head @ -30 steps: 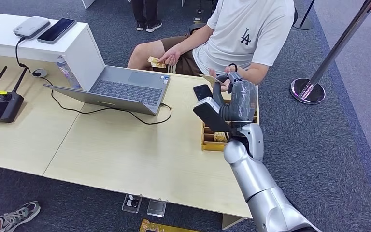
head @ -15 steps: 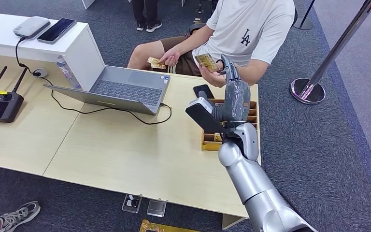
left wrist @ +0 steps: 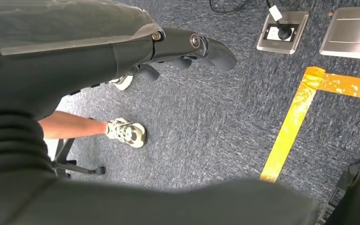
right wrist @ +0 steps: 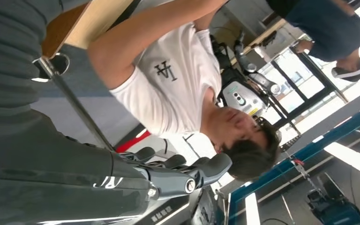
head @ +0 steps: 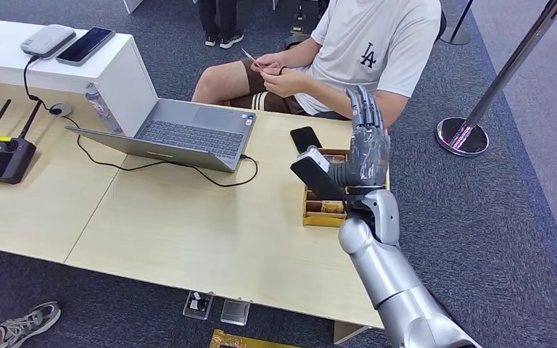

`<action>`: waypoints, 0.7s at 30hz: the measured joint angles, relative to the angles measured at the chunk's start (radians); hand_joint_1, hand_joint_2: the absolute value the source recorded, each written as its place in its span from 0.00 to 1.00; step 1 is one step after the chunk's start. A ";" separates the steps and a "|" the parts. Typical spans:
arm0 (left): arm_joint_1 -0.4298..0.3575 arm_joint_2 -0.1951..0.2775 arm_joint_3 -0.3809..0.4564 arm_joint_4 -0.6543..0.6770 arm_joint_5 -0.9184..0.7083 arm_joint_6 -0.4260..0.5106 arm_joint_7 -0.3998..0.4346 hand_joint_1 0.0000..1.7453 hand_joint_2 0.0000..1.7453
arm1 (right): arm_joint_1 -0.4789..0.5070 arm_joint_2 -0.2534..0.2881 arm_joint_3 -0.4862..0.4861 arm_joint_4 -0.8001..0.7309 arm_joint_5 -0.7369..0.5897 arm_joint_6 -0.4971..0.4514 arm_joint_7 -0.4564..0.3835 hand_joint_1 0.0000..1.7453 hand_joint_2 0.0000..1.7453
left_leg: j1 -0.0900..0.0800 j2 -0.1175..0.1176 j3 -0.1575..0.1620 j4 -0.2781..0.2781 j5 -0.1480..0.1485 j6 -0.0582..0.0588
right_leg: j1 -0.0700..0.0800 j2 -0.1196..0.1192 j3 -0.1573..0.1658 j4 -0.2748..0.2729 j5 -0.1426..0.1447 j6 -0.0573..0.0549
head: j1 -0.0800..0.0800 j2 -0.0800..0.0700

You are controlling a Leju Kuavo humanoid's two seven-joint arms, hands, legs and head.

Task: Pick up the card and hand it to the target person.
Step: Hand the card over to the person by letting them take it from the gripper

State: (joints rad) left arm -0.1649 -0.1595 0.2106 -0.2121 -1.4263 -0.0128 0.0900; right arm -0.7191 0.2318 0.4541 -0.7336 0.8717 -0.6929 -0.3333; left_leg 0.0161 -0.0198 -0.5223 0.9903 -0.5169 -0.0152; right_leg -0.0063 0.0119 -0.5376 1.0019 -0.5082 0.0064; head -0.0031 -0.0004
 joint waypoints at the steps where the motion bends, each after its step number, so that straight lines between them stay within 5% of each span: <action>1: 0.001 0.000 0.000 0.000 0.001 0.002 0.000 0.00 0.00 | 0.006 -0.011 -0.017 0.000 0.011 0.000 -0.003 0.00 0.00 | 0.000 0.000 0.000 0.000 0.000 0.000 | 0.000 0.000 0.000 0.000 0.000 0.000 | 0.000 0.000; 7: 0.018 0.000 0.001 0.000 0.011 0.014 0.007 0.00 0.00 | 0.059 -0.094 -0.263 0.010 0.093 -0.001 -0.025 0.00 0.00 | 0.000 -0.002 -0.001 0.002 0.000 0.000 | 0.000 -0.001 0.000 -0.001 0.000 0.000 | 0.001 0.000; 13: 0.039 0.001 0.002 0.000 0.011 0.014 0.021 0.00 0.00 | 0.186 -0.193 -0.710 0.045 0.077 -0.003 -0.125 0.00 0.00 | 0.000 -0.008 -0.005 0.003 -0.001 0.001 | 0.000 -0.009 0.001 -0.002 -0.001 0.001 | 0.002 0.000; 18: 0.044 0.001 0.002 0.000 0.011 0.018 0.023 0.00 0.00 | 0.266 -0.243 -0.929 0.104 0.114 -0.005 -0.032 0.00 0.00 | 0.000 -0.004 -0.003 0.003 -0.002 0.001 | 0.000 -0.005 0.000 -0.003 -0.001 0.002 | 0.001 0.000; 19: 0.044 0.001 0.003 0.000 0.011 0.020 0.023 0.16 0.00 | 0.284 -0.256 -0.971 0.134 0.122 -0.004 0.007 0.03 0.00 | 0.000 -0.006 -0.003 0.003 -0.002 0.001 | 0.000 -0.007 0.000 -0.003 -0.001 0.002 | 0.000 0.000; 21: 0.046 0.001 0.003 0.000 0.011 0.023 0.023 0.65 0.00 | 0.328 -0.282 -1.049 0.211 0.129 0.012 0.090 0.53 0.00 | 0.000 -0.008 -0.004 0.003 -0.002 0.001 | 0.000 -0.010 0.001 -0.003 -0.002 0.002 | 0.000 0.000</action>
State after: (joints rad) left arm -0.1192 -0.1584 0.2134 -0.2117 -1.4149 0.0103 0.1128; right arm -0.3908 -0.0501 -0.5950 -0.5230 1.0012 -0.6811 -0.2432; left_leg 0.0160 -0.0276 -0.5259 0.9933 -0.5191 -0.0137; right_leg -0.0063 0.0021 -0.5366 0.9991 -0.5104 0.0086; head -0.0029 -0.0004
